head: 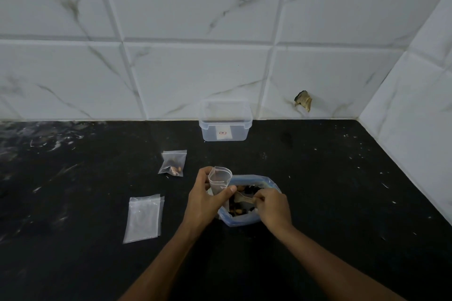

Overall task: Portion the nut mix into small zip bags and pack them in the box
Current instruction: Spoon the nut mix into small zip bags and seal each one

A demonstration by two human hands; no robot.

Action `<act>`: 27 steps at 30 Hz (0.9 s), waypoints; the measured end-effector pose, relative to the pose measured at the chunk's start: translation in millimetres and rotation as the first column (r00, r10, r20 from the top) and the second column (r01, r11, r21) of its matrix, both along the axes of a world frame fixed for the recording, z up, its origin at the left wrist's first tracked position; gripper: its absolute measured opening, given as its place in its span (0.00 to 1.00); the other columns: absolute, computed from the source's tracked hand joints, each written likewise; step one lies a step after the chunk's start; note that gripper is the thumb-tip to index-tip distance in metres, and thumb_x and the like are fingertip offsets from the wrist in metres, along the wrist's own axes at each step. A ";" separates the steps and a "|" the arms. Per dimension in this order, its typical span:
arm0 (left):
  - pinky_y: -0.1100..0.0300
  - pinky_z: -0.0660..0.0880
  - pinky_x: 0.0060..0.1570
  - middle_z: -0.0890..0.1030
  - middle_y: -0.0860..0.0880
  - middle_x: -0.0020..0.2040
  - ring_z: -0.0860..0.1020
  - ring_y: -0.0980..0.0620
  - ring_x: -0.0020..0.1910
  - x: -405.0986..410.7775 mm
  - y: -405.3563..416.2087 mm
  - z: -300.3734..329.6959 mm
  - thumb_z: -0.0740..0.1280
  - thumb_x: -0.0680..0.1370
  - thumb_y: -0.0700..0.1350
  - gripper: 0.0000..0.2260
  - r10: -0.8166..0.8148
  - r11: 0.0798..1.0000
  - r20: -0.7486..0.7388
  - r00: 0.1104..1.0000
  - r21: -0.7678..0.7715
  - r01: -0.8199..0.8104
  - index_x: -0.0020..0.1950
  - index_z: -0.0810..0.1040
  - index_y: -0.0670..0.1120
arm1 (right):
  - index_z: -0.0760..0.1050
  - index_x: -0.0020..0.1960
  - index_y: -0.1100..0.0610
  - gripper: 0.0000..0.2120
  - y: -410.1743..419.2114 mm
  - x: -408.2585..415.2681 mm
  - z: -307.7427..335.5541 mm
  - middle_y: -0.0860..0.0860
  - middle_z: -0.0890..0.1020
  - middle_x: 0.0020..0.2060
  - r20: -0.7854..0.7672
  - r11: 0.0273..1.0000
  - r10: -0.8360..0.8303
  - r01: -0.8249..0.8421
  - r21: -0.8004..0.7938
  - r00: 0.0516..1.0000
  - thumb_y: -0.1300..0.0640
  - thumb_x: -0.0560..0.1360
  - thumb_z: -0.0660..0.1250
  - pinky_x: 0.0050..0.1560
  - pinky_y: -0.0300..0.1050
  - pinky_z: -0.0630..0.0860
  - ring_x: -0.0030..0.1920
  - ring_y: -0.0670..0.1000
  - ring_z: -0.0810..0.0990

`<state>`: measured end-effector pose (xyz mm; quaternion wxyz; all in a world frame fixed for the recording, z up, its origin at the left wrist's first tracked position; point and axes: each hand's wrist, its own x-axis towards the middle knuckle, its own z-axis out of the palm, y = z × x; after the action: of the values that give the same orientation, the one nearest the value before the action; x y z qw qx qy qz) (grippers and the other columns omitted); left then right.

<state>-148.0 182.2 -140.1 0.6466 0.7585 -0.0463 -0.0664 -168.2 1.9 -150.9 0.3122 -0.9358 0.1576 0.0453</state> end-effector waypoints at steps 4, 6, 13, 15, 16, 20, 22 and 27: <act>0.49 0.79 0.57 0.78 0.57 0.58 0.78 0.54 0.59 0.8 1.7 1.6 0.77 0.71 0.50 0.22 0.004 1.000 -0.007 1.000 -0.004 -0.004 0.60 0.71 0.59 | 0.81 0.46 0.53 0.07 -17.0 4.9 7.2 0.46 0.81 0.45 -0.140 0.986 -0.068 0.088 0.141 0.988 0.61 0.78 0.65 0.50 0.41 0.79 0.47 0.45 0.81; 0.50 0.79 0.57 0.78 0.57 0.58 0.78 0.54 0.59 1.1 2.7 3.1 0.77 0.71 0.51 0.22 0.005 1.000 -0.011 1.000 0.000 -0.005 0.60 0.71 0.60 | 0.81 0.42 0.52 0.09 -26.0 2.1 13.3 0.49 0.83 0.45 -0.175 0.961 -0.109 0.149 0.234 0.979 0.62 0.77 0.66 0.39 0.40 0.77 0.41 0.46 0.80; 0.62 0.77 0.49 0.79 0.60 0.53 0.78 0.63 0.53 1.1 -0.1 18.2 0.77 0.71 0.48 0.19 0.040 0.998 0.061 0.997 0.037 -0.042 0.56 0.71 0.61 | 0.81 0.46 0.57 0.06 -44.1 -11.1 66.4 0.56 0.84 0.42 -0.118 0.865 -0.171 0.206 0.458 0.978 0.62 0.77 0.66 0.31 0.38 0.72 0.32 0.47 0.75; 0.65 0.76 0.47 0.80 0.60 0.52 0.78 0.66 0.51 1.6 -2.3 22.0 0.77 0.71 0.48 0.20 0.041 0.998 0.087 0.995 0.049 -0.046 0.56 0.71 0.60 | 0.82 0.45 0.56 0.07 -46.1 -10.1 87.7 0.56 0.84 0.41 -0.054 0.863 -0.169 0.174 0.473 0.984 0.62 0.77 0.66 0.31 0.38 0.72 0.32 0.46 0.75; 0.65 0.76 0.47 0.80 0.59 0.53 0.78 0.66 0.51 2.2 -4.1 23.6 0.77 0.71 0.49 0.20 0.039 0.997 0.095 0.995 0.057 -0.045 0.56 0.71 0.61 | 0.82 0.45 0.56 0.07 -45.9 -9.0 98.3 0.56 0.84 0.40 -0.014 0.866 -0.165 0.152 0.476 0.986 0.62 0.77 0.66 0.31 0.38 0.72 0.32 0.46 0.76; 0.63 0.77 0.49 0.78 0.59 0.55 0.78 0.62 0.53 6.2 -12.9 26.5 0.76 0.71 0.50 0.21 0.019 0.995 0.109 0.994 0.096 -0.029 0.55 0.68 0.64 | 0.82 0.45 0.54 0.06 -37.1 -7.0 130.1 0.50 0.84 0.36 0.186 0.936 -0.068 -0.002 0.352 0.980 0.59 0.77 0.67 0.31 0.36 0.72 0.29 0.43 0.77; 0.60 0.78 0.51 0.78 0.58 0.55 0.78 0.60 0.54 8.1 -16.9 25.9 0.77 0.71 0.52 0.21 0.016 0.993 0.115 0.993 0.110 -0.028 0.55 0.68 0.65 | 0.82 0.44 0.54 0.06 -27.5 -9.7 137.4 0.48 0.82 0.32 0.319 0.982 0.036 -0.093 0.165 0.947 0.59 0.77 0.67 0.29 0.32 0.72 0.28 0.41 0.78; 0.62 0.78 0.47 0.80 0.57 0.55 0.79 0.60 0.53 8.9 -23.0 29.5 0.77 0.71 0.51 0.22 0.036 0.995 0.124 0.992 0.083 -0.046 0.59 0.70 0.59 | 0.79 0.43 0.56 0.04 -9.1 -16.3 122.8 0.50 0.78 0.34 0.479 0.833 0.500 -0.248 -0.495 0.722 0.64 0.74 0.69 0.30 0.42 0.75 0.30 0.48 0.75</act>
<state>-139.2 159.2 -110.6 0.6106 0.7890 -0.0672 -0.0084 -184.6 -7.2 -28.1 0.1326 -0.9571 -0.1384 -0.2172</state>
